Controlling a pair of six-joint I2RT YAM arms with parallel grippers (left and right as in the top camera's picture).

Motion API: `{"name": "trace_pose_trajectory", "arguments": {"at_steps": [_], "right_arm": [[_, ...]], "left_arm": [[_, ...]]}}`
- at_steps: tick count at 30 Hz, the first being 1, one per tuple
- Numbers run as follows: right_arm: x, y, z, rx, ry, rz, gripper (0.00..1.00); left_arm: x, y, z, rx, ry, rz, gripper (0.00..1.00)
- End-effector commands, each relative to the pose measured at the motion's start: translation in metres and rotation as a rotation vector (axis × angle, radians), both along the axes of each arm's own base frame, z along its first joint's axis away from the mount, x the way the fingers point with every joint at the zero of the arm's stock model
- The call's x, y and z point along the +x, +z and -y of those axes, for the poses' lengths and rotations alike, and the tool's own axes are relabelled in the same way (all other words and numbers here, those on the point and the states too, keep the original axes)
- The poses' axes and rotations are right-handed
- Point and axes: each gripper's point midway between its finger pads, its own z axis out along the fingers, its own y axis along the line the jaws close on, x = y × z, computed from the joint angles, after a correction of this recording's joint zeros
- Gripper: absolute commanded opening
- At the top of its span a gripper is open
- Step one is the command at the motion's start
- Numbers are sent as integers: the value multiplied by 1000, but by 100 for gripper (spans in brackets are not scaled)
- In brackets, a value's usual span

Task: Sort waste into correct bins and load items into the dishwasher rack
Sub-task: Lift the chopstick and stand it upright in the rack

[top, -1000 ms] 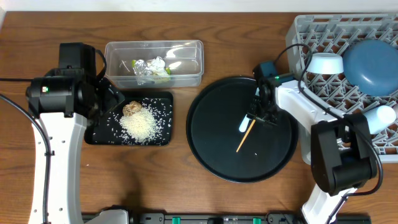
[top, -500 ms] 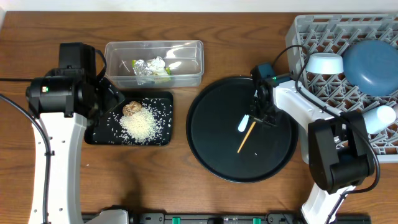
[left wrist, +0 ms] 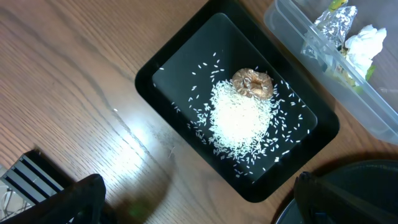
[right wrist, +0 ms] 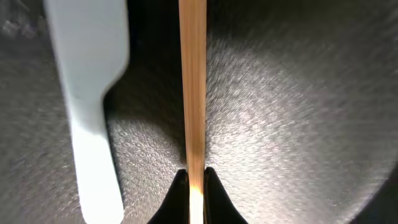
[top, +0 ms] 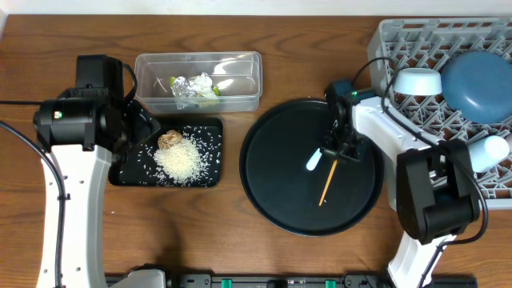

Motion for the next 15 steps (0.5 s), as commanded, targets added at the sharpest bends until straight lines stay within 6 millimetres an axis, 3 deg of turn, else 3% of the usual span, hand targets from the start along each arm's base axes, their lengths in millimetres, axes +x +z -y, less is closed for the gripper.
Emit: {"name": "trace_pose_trajectory", "arguments": {"at_steps": [1, 7, 11, 15], "right_arm": [[23, 27, 4, 20, 60, 61, 1], [57, 105, 20, 42, 201, 206, 1], [87, 162, 62, -20, 151, 356, 1], [113, 195, 96, -11, 175, 486, 1]], "left_arm": [[1, 1, -4, 14, 13, 0, 98], [1, 1, -4, 14, 13, 1, 98], [2, 1, -4, 14, 13, 4, 98], [3, 1, -4, 14, 14, 12, 98]]}}
